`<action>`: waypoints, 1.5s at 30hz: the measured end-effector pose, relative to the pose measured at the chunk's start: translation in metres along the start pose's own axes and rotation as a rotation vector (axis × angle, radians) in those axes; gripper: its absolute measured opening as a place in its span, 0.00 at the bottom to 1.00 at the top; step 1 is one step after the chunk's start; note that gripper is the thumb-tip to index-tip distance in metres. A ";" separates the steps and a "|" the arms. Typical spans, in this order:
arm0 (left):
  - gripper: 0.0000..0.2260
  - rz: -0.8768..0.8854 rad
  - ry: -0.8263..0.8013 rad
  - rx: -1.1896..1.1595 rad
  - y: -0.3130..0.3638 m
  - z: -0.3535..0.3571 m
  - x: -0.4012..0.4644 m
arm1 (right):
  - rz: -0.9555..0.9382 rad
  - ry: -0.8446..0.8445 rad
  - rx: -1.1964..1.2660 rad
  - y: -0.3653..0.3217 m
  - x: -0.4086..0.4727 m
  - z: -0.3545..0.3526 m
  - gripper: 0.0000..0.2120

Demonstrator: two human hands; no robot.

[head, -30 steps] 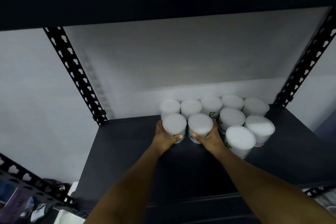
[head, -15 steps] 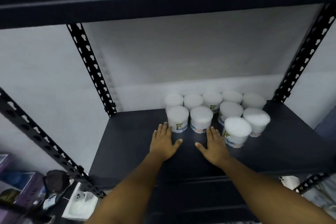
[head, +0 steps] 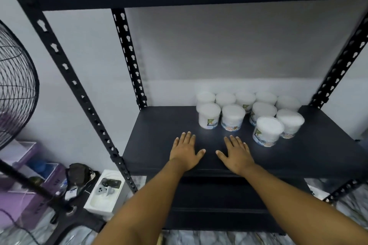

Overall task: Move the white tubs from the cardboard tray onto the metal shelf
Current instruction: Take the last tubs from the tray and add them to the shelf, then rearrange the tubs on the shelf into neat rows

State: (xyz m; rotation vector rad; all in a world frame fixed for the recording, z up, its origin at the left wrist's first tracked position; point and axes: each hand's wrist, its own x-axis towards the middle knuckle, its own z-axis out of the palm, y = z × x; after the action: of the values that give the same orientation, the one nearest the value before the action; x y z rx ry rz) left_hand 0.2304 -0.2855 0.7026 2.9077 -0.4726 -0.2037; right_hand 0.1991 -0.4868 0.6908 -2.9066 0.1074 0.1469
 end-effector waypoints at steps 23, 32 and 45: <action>0.33 -0.293 0.012 -0.148 -0.187 0.034 -0.265 | -0.283 -0.161 0.017 -0.216 -0.161 0.098 0.35; 0.33 -0.537 -0.015 -0.193 -0.246 0.079 -0.317 | -0.500 -0.338 -0.027 -0.281 -0.154 0.162 0.34; 0.35 -0.764 -0.039 -0.298 -0.345 0.235 -0.318 | -0.646 -0.520 -0.021 -0.335 -0.086 0.360 0.39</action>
State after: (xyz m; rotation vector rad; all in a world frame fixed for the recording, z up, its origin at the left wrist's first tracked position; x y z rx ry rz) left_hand -0.0041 0.1007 0.4365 2.6368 0.6325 -0.3899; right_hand 0.1095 -0.0735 0.4255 -2.6522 -0.8971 0.7629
